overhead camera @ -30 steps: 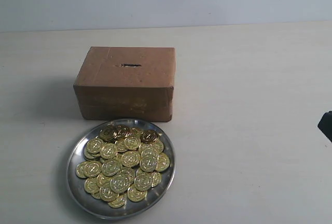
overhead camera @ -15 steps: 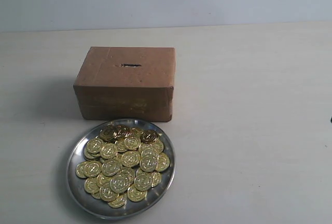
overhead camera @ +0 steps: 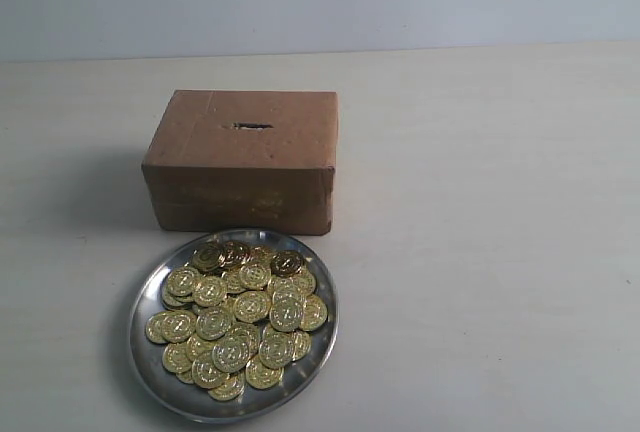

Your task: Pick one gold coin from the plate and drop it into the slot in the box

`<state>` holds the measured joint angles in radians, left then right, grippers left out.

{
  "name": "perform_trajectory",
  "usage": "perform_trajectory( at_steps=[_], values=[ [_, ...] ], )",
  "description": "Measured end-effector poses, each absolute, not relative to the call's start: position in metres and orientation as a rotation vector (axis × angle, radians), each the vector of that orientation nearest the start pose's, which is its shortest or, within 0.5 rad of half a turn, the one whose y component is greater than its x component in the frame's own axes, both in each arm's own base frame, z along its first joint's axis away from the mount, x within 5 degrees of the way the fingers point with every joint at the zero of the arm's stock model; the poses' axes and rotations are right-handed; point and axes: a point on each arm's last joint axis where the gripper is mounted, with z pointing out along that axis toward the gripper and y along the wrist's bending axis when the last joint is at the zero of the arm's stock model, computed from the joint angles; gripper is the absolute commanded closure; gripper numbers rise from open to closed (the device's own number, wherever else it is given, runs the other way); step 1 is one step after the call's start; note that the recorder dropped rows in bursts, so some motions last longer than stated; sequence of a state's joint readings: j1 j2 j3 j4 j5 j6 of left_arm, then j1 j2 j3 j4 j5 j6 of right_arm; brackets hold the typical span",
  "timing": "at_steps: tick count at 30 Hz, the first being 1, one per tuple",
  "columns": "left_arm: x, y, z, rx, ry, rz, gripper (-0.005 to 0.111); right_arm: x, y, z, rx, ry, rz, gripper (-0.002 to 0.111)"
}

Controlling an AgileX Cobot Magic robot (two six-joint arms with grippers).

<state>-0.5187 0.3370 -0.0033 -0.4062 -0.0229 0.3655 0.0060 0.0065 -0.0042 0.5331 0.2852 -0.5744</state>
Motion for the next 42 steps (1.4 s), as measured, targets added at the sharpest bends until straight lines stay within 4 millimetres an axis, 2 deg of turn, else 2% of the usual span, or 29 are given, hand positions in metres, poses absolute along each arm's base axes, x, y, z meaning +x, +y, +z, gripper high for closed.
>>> perform_trajectory(
  at_steps=[6,10,16,23,42],
  values=[
    [0.073,-0.041,0.193,0.423,1.763,-0.391,0.107,0.054,0.014,0.191,-0.076,1.747,0.166,0.108],
    [0.073,-0.041,0.193,0.423,1.763,-0.391,0.107,0.054,0.013,0.190,-0.057,1.753,0.169,0.108],
    [0.073,-0.041,0.193,0.423,1.763,-0.391,0.107,0.055,0.007,0.188,0.073,1.779,0.177,0.108],
    [0.073,-0.041,0.193,0.423,1.763,-0.391,0.107,0.055,0.005,0.187,0.064,1.784,0.133,0.108],
    [0.073,-0.041,0.193,0.424,1.763,-0.390,0.107,0.055,0.004,0.187,0.119,1.784,0.158,0.108]
  ],
)
